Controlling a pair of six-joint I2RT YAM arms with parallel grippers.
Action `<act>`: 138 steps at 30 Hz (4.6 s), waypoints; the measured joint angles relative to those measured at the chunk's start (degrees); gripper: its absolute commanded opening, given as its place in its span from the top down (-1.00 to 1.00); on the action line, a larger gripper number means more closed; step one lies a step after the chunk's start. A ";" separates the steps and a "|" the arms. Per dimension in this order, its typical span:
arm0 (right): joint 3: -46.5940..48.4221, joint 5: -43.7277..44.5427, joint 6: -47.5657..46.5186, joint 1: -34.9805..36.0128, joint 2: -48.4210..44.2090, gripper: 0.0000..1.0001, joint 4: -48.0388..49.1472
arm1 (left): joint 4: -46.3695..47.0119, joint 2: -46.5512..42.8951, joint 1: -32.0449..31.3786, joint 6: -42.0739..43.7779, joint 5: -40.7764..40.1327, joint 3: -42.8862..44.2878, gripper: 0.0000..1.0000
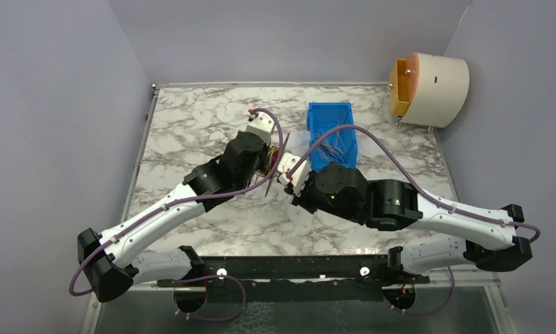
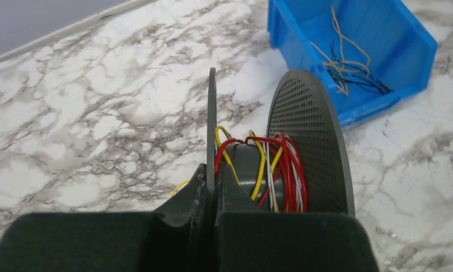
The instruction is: Wrap the cables
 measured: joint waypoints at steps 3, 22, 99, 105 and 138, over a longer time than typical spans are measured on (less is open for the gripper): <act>1.60 2.25 -4.31 -1.11 -0.02 0.98 -1.22 | -1.01 -0.04 -1.57 0.87 2.93 -1.49 1.00; -7.45 -12.48 -25.77 -27.74 -1.46 0.99 5.05 | -3.65 -10.43 -3.41 8.81 24.11 -8.24 1.00; -58.97 -68.67 51.56 -44.13 -24.72 0.81 91.43 | 36.57 -17.42 -3.69 -16.96 45.83 -12.13 1.00; -58.58 -68.35 49.99 -43.52 -25.70 0.62 87.82 | 38.53 -17.79 -3.69 -16.96 44.59 -12.15 1.00; -58.51 -57.51 37.97 -43.36 -33.53 0.08 60.13 | 26.71 -22.12 -3.67 -3.82 26.27 -6.78 1.00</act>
